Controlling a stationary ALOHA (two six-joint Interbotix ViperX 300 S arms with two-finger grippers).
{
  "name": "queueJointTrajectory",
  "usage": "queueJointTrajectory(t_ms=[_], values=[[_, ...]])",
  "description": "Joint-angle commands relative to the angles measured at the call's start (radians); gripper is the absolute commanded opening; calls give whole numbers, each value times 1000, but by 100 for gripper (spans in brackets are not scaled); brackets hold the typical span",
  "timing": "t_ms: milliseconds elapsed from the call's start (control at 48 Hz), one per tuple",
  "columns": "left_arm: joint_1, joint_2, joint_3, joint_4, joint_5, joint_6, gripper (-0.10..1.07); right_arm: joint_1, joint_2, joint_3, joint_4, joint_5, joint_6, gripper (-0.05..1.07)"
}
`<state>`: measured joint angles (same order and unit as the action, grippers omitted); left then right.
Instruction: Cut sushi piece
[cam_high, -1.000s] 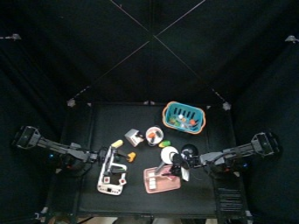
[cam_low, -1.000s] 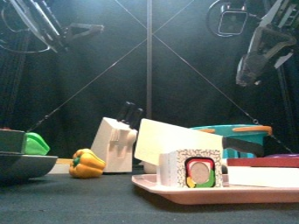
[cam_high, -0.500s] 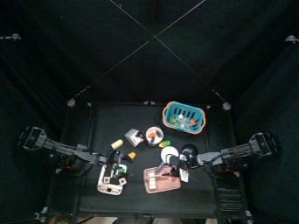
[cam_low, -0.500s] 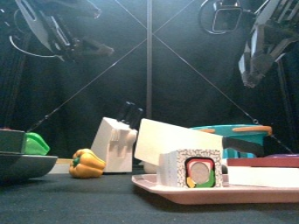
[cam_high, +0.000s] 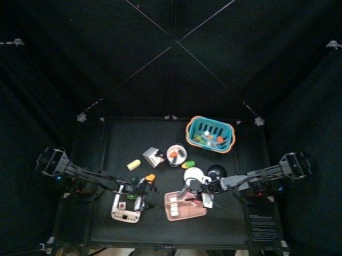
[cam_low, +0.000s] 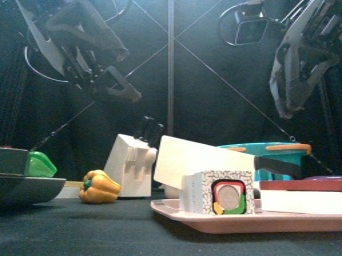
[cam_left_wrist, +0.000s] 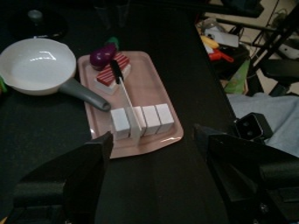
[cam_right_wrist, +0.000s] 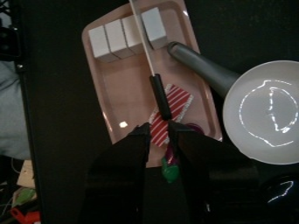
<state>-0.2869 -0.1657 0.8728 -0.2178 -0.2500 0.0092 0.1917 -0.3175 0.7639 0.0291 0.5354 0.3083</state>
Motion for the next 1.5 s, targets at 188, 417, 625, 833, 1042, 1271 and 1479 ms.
queueJointTrajectory(t_ms=[188, 417, 625, 833, 1042, 1271, 1479], values=[[-20, 137, -97, -14, -18, 2, 102, 63, 8, 20, -225, -150, 172, 66], [-23, 195, -126, -67, -18, 2, 102, 83, 21, 77, -262, -245, 267, 67], [-20, 198, -124, -135, -21, 3, 102, 87, 49, 66, -287, -258, 275, 77], [-14, 216, -129, -146, -25, 28, 102, 87, 78, 60, -304, -244, 275, 84], [8, 218, -153, -169, -5, 127, 102, 87, 83, 57, -304, -238, 275, 84], [2, 190, -189, -247, 58, 227, 102, 87, 83, 55, -301, -236, 275, 84], [-2, 196, -192, -270, 60, 259, 102, 87, 83, 52, -296, -236, 275, 84]])
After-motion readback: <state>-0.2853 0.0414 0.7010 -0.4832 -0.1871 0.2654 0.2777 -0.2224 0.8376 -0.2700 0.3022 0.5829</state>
